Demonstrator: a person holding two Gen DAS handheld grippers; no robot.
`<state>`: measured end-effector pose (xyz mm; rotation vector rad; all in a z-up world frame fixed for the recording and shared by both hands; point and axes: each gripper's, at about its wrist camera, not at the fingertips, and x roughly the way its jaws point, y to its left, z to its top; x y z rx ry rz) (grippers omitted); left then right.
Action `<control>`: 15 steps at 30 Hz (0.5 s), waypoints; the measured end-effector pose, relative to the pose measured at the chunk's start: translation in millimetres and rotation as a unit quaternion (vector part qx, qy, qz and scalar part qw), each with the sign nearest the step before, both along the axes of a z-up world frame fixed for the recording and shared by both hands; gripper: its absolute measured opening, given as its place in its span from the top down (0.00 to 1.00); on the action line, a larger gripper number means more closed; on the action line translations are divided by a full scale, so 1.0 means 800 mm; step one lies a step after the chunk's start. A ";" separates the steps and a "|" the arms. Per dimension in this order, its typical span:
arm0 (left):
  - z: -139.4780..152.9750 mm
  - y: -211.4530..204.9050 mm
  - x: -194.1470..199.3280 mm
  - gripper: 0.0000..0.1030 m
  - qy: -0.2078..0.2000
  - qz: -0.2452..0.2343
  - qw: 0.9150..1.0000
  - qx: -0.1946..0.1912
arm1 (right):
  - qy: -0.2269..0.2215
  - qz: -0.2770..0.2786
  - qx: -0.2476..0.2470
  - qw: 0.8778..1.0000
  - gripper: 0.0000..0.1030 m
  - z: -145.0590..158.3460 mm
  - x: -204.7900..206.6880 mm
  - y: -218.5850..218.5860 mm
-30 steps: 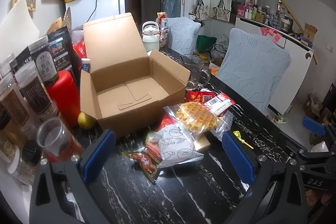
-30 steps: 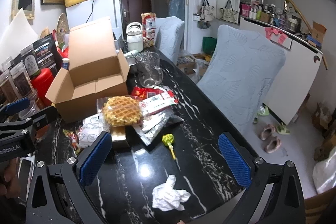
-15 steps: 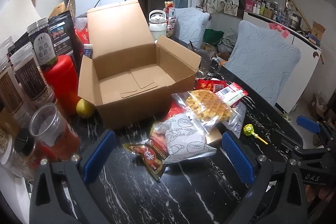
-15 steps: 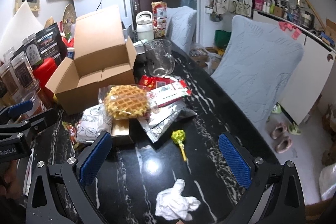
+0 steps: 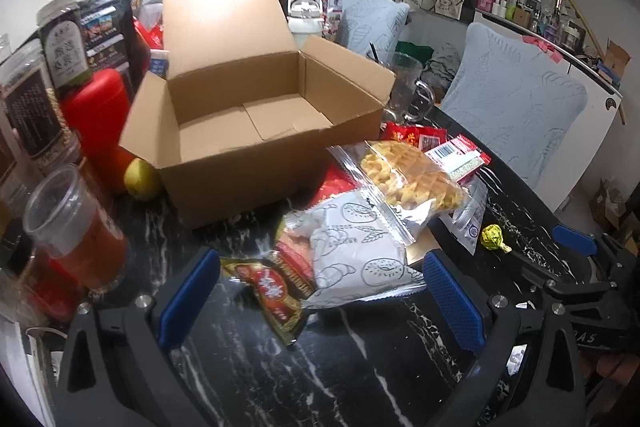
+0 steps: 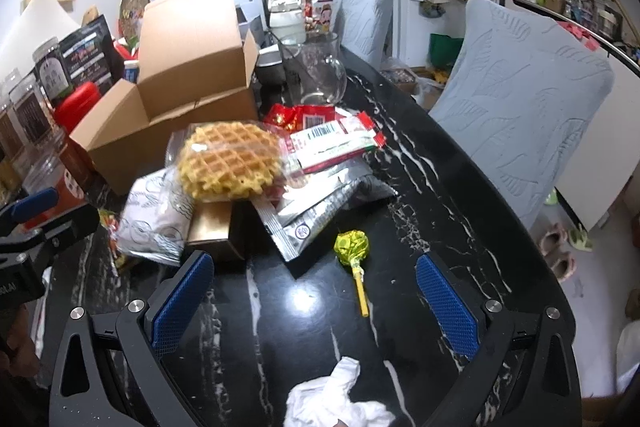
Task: Organize snacks
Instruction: 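Grasp the white printed bag with the left gripper while the right gripper grasps the yellow lollipop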
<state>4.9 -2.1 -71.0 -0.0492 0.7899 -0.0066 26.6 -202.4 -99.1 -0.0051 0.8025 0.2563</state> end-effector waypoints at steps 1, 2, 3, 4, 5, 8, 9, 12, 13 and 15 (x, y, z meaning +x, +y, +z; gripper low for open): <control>-0.003 -0.003 0.004 0.00 0.004 -0.002 1.000 0.000 | 0.002 0.001 0.001 1.000 0.00 -0.004 0.003 -0.001; -0.007 -0.007 0.008 0.00 0.008 -0.004 1.000 0.000 | 0.004 0.002 0.002 1.000 0.00 -0.006 0.005 -0.003; -0.010 -0.011 0.013 0.00 0.013 -0.007 1.000 0.000 | 0.005 0.003 0.003 1.000 0.00 -0.008 0.007 -0.004; -0.014 -0.014 0.018 0.00 0.019 -0.010 1.000 0.001 | 0.007 0.003 0.003 1.000 0.00 -0.010 0.009 -0.005; -0.017 -0.016 0.022 0.00 0.023 -0.011 1.000 0.002 | 0.008 0.001 0.003 1.000 0.00 -0.013 0.012 -0.007; -0.029 -0.025 0.038 0.00 0.039 -0.014 0.999 0.009 | 0.012 -0.003 0.005 1.000 0.00 -0.020 0.019 -0.014; -0.031 -0.027 0.042 0.00 0.043 -0.014 0.999 0.011 | 0.013 -0.004 0.006 1.000 0.00 -0.022 0.021 -0.016; -0.038 -0.033 0.053 0.00 0.054 -0.018 0.998 0.012 | 0.019 -0.011 0.008 1.000 0.00 -0.027 0.029 -0.024; -0.041 -0.037 0.057 0.00 0.060 -0.021 0.998 0.014 | 0.021 -0.014 0.010 1.000 0.00 -0.029 0.032 -0.028; -0.047 -0.040 0.061 0.00 0.070 -0.024 0.997 0.017 | 0.024 -0.019 0.013 0.999 0.00 -0.031 0.036 -0.032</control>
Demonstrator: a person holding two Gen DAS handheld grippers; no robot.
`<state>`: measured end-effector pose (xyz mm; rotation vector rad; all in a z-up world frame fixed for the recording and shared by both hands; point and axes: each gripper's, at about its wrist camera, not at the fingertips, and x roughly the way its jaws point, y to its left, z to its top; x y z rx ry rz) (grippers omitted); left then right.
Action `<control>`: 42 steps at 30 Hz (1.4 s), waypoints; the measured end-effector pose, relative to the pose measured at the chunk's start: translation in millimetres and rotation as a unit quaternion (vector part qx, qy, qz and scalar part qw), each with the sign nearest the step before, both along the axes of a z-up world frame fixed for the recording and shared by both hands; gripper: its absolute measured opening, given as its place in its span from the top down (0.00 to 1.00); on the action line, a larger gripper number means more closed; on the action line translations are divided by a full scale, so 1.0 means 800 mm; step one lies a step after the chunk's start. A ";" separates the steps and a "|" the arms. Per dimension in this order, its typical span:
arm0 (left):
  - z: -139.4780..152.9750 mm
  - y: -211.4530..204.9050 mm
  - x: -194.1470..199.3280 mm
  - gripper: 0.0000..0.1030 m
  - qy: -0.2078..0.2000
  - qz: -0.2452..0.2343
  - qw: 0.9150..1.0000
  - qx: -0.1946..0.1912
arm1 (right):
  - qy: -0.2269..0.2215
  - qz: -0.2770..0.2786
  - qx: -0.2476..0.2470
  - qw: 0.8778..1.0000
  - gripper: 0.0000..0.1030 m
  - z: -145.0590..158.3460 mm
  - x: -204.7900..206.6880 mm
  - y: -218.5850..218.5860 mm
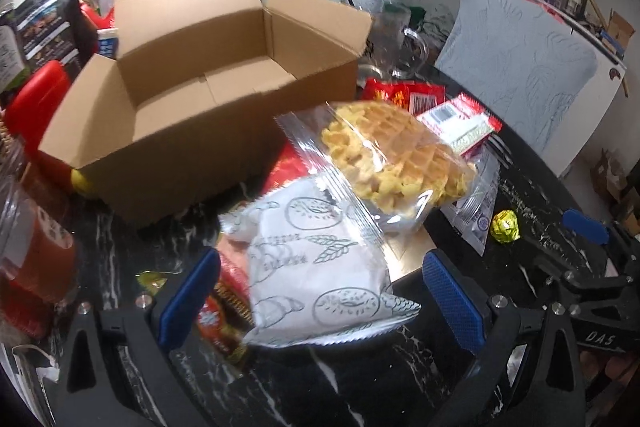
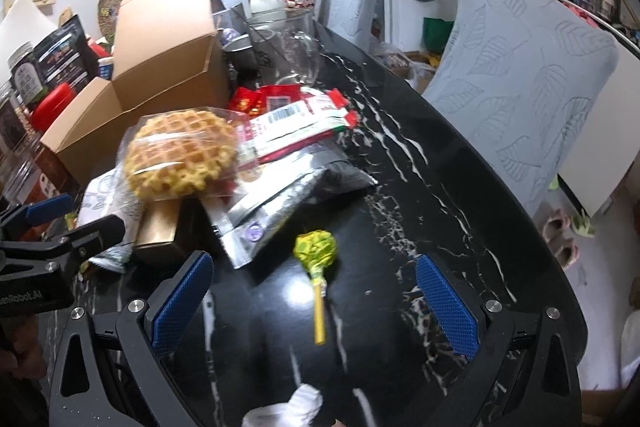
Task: Organize snacks
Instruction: 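Grasp the white printed bag with the left gripper while the right gripper grasps the yellow lollipop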
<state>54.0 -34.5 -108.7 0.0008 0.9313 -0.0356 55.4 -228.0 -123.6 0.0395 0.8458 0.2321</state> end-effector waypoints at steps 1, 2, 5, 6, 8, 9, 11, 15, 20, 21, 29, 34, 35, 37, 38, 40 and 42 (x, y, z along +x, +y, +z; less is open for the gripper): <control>-0.005 -0.002 0.003 0.01 0.009 -0.001 1.000 0.001 | 0.001 -0.002 0.001 1.000 0.00 -0.001 0.002 -0.002; -0.009 -0.003 0.006 0.03 0.016 -0.001 1.000 -0.001 | 0.000 -0.004 0.002 1.000 0.00 -0.001 0.003 -0.004; -0.020 -0.001 0.013 0.04 0.038 -0.006 0.999 -0.029 | 0.000 -0.007 0.003 1.000 0.00 -0.002 0.004 -0.010; -0.021 -0.002 0.013 0.04 0.039 -0.007 0.999 -0.031 | 0.000 -0.007 0.004 1.000 0.00 -0.002 0.004 -0.010; -0.021 -0.005 0.014 0.05 0.036 -0.010 0.999 -0.028 | 0.000 -0.008 0.004 1.000 0.00 -0.001 0.004 -0.012; -0.022 -0.005 0.014 0.05 0.036 -0.013 0.999 -0.032 | -0.001 -0.009 0.005 1.000 0.00 -0.001 0.003 -0.013; -0.024 -0.001 0.017 0.13 0.041 -0.017 0.998 -0.051 | -0.001 -0.010 0.007 1.000 0.00 -0.001 0.003 -0.014; -0.026 0.003 0.015 0.25 0.044 -0.019 0.996 -0.078 | 0.001 -0.010 0.010 1.000 0.00 -0.001 0.002 -0.014; -0.021 0.002 0.001 0.32 0.039 -0.027 0.997 -0.067 | -0.003 -0.009 0.008 1.000 0.00 0.002 -0.003 -0.011; -0.021 0.003 -0.004 0.32 0.040 -0.028 0.996 -0.068 | -0.003 -0.010 0.007 1.000 0.00 0.002 -0.004 -0.010; -0.008 0.016 -0.039 0.32 0.037 -0.030 0.996 -0.072 | -0.003 -0.007 0.010 1.000 0.00 0.003 -0.006 -0.008; 0.001 0.028 -0.056 0.32 0.029 -0.023 0.997 -0.061 | -0.002 -0.002 0.006 1.000 0.00 0.000 -0.003 -0.005; 0.002 0.031 -0.059 0.32 0.028 -0.021 0.997 -0.062 | -0.001 -0.001 0.003 1.000 0.00 -0.001 -0.001 -0.004; 0.005 0.037 -0.064 0.32 0.027 -0.016 0.997 -0.066 | -0.001 0.001 0.002 1.000 0.00 -0.003 0.001 -0.002; 0.007 0.042 -0.067 0.32 0.026 -0.013 0.997 -0.069 | -0.001 0.004 0.003 1.000 0.00 -0.004 0.003 -0.001; 0.010 0.048 -0.067 0.32 0.021 -0.008 0.997 -0.071 | -0.001 0.009 0.002 1.000 0.01 -0.006 0.007 0.002; 0.014 0.052 -0.069 0.32 0.016 -0.004 0.997 -0.072 | 0.004 0.011 0.000 1.000 0.11 -0.009 0.010 0.003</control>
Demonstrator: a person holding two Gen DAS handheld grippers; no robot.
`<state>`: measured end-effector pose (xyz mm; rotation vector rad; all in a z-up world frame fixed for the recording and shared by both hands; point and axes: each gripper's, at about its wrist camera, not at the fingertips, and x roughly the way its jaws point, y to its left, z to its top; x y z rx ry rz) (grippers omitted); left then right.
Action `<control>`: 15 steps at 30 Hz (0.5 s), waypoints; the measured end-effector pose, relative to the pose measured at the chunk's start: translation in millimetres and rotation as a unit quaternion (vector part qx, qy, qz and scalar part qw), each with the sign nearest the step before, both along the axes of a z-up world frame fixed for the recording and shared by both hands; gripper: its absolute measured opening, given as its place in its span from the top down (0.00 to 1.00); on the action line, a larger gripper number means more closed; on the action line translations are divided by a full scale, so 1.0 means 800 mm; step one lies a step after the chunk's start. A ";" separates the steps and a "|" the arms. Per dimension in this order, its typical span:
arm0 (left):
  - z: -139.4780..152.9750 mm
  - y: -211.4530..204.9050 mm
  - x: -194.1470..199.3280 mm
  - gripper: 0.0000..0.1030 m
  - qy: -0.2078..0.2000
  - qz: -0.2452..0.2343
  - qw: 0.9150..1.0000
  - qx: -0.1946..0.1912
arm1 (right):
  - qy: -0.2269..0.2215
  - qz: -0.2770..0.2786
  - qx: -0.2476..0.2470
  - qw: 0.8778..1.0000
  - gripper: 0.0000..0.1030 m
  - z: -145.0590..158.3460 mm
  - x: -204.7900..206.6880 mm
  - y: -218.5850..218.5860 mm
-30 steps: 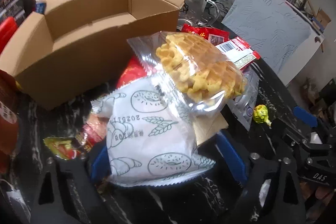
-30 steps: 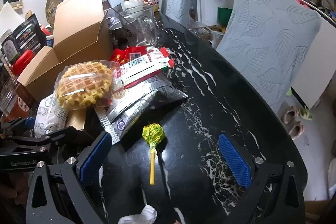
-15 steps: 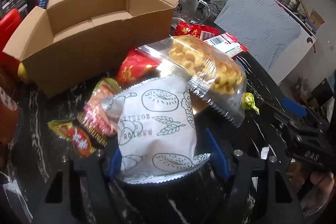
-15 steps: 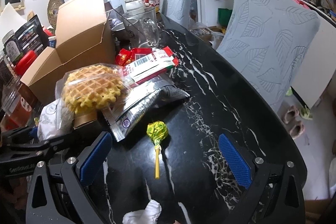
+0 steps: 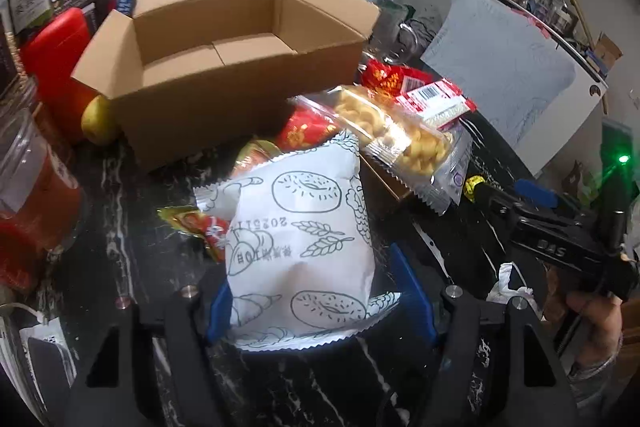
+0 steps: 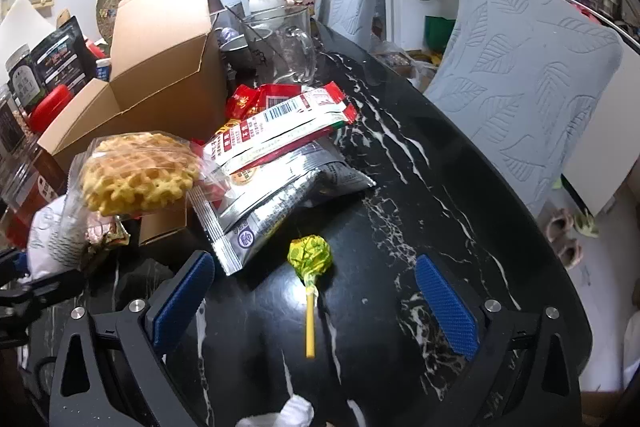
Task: Organize snacks
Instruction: 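Grasp the white printed bag with the left gripper while the right gripper grasps the yellow lollipop, then lift the white bag and lollipop and carry both over the open cardboard box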
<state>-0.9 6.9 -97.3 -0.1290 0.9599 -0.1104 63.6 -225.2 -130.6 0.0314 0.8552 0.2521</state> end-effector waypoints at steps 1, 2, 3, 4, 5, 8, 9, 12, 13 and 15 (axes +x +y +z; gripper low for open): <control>0.003 0.003 -0.002 0.32 -0.004 0.002 1.000 -0.002 | 0.003 0.001 0.000 1.000 0.14 -0.001 0.001 0.000; 0.005 0.003 -0.002 0.32 -0.006 0.004 1.000 -0.002 | 0.006 0.002 -0.001 1.000 0.20 -0.002 0.003 0.001; 0.007 0.004 -0.002 0.32 -0.008 0.005 1.000 0.000 | 0.011 0.004 -0.003 1.000 0.26 -0.005 0.005 0.002; 0.008 0.005 -0.003 0.32 -0.011 0.007 1.000 0.002 | 0.014 0.007 -0.003 1.000 0.28 -0.007 0.007 0.003; 0.010 0.005 -0.004 0.32 -0.013 0.007 1.000 0.003 | 0.017 0.010 -0.004 1.000 0.30 -0.009 0.008 0.005; 0.014 0.005 -0.005 0.32 -0.020 0.009 1.000 0.008 | 0.020 0.014 -0.009 1.000 0.51 -0.014 0.010 0.009; 0.016 0.006 -0.007 0.32 -0.022 0.009 1.000 0.008 | 0.023 0.014 -0.013 1.000 0.57 -0.016 0.012 0.010; 0.017 0.006 -0.009 0.32 -0.024 0.009 1.000 0.008 | 0.031 0.016 -0.017 0.999 0.73 -0.023 0.015 0.013; 0.018 0.007 -0.009 0.32 -0.024 0.009 1.000 0.008 | 0.028 0.016 -0.017 0.999 0.73 -0.023 0.015 0.013; 0.018 0.007 -0.009 0.32 -0.025 0.010 1.000 0.007 | 0.025 0.019 -0.021 0.999 0.74 -0.023 0.014 0.014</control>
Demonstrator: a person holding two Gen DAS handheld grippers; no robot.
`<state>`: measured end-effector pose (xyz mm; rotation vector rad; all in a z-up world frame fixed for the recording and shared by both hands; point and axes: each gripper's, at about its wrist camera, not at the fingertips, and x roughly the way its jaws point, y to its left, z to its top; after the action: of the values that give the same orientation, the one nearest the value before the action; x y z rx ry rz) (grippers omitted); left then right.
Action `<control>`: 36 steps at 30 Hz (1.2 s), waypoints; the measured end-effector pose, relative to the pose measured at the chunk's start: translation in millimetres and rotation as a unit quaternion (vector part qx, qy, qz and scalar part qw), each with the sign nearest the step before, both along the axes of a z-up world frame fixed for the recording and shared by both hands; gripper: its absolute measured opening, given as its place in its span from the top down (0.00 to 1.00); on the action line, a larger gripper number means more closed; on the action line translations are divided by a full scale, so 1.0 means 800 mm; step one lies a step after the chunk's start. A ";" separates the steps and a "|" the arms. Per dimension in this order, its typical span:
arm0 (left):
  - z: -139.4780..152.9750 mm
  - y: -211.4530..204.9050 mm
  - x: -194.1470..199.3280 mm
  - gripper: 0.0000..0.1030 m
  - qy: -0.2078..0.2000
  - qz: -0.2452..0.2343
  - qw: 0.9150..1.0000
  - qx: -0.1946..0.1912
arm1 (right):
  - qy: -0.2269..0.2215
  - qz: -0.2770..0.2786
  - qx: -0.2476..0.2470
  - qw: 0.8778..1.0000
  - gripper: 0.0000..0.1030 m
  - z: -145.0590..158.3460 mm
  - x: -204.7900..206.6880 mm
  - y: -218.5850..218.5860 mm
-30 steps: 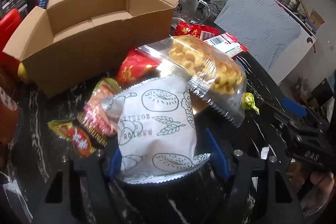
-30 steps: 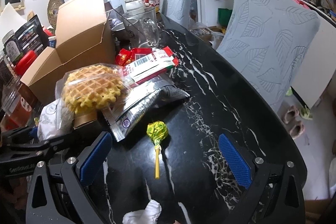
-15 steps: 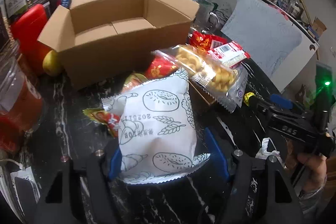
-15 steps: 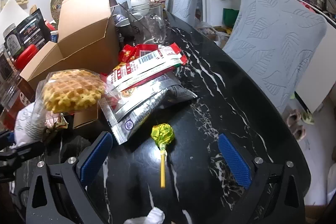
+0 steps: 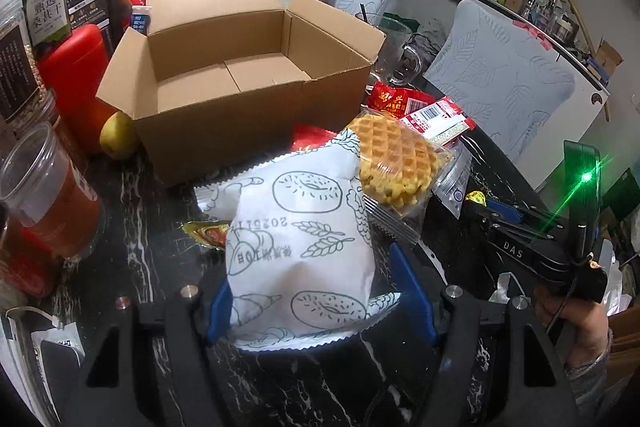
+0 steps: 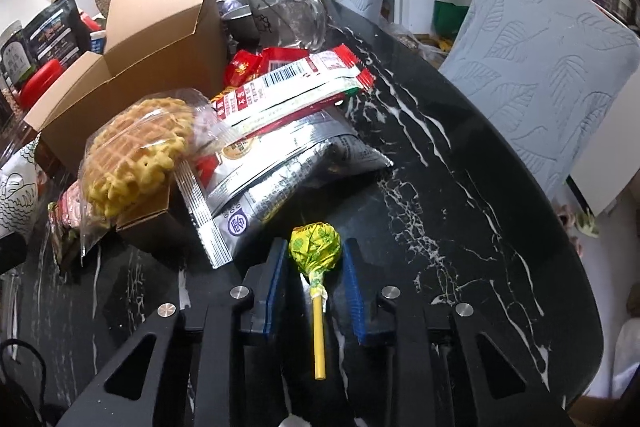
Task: Organize snacks
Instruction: 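Lift the white bag and lollipop and carry both over the open cardboard box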
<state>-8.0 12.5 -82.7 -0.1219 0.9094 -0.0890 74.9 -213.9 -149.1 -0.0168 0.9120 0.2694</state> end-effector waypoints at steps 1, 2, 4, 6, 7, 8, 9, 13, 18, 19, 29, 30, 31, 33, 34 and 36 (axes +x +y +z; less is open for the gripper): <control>0.001 0.000 -0.001 0.32 -0.001 0.000 1.000 0.000 | -0.004 0.000 0.000 1.000 0.74 0.001 -0.001 0.000; 0.001 0.000 -0.001 0.32 -0.003 0.001 1.000 0.000 | -0.008 -0.001 0.001 1.000 0.74 0.003 -0.002 -0.001; 0.004 0.000 -0.004 0.32 -0.008 0.001 1.000 0.003 | -0.015 0.000 0.001 1.000 0.74 0.008 -0.006 -0.002; 0.007 -0.002 -0.007 0.32 -0.012 0.000 1.000 0.002 | -0.024 -0.001 -0.002 1.000 0.74 0.016 -0.012 -0.004; 0.009 -0.003 -0.009 0.32 -0.014 0.000 1.000 0.003 | -0.028 -0.001 -0.002 1.000 0.74 0.020 -0.015 -0.005; 0.011 -0.004 -0.011 0.32 -0.017 0.001 1.000 0.005 | -0.031 0.000 -0.002 1.000 0.74 0.024 -0.018 -0.005; 0.013 -0.004 -0.014 0.32 -0.020 0.001 1.000 0.007 | -0.033 0.001 -0.002 0.999 0.74 0.028 -0.021 -0.005; 0.029 -0.005 -0.024 0.32 -0.039 0.002 0.999 0.010 | -0.047 0.012 -0.003 0.999 0.74 0.046 -0.037 -0.002; 0.048 -0.001 -0.031 0.32 -0.062 0.004 0.998 0.014 | -0.071 0.027 -0.004 0.997 0.74 0.071 -0.055 0.006; 0.052 0.001 -0.032 0.32 -0.067 0.005 0.998 0.015 | -0.076 0.030 -0.003 0.997 0.74 0.077 -0.058 0.009; 0.101 0.015 -0.032 0.32 -0.130 0.016 0.991 0.019 | -0.130 0.068 0.015 0.989 0.74 0.139 -0.058 0.040; 0.106 0.017 -0.030 0.32 -0.136 0.017 0.990 0.020 | -0.135 0.071 0.016 0.988 0.74 0.145 -0.057 0.044; 0.111 0.019 -0.027 0.32 -0.141 0.017 0.990 0.020 | -0.140 0.074 0.016 0.987 0.74 0.150 -0.056 0.046; 0.120 0.021 -0.022 0.32 -0.152 0.018 0.988 0.023 | -0.155 0.087 0.023 0.984 0.74 0.167 -0.053 0.055; 0.122 0.021 -0.019 0.32 -0.156 0.018 0.987 0.025 | -0.159 0.091 0.025 0.983 0.74 0.174 -0.052 0.059; 0.129 0.023 -0.012 0.32 -0.166 0.021 0.985 0.031 | -0.172 0.099 0.029 0.980 0.74 0.186 -0.048 0.067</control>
<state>-17.6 31.3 20.3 -0.0660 0.5751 -0.0397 36.5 -160.6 0.1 -0.0977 0.5580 0.4629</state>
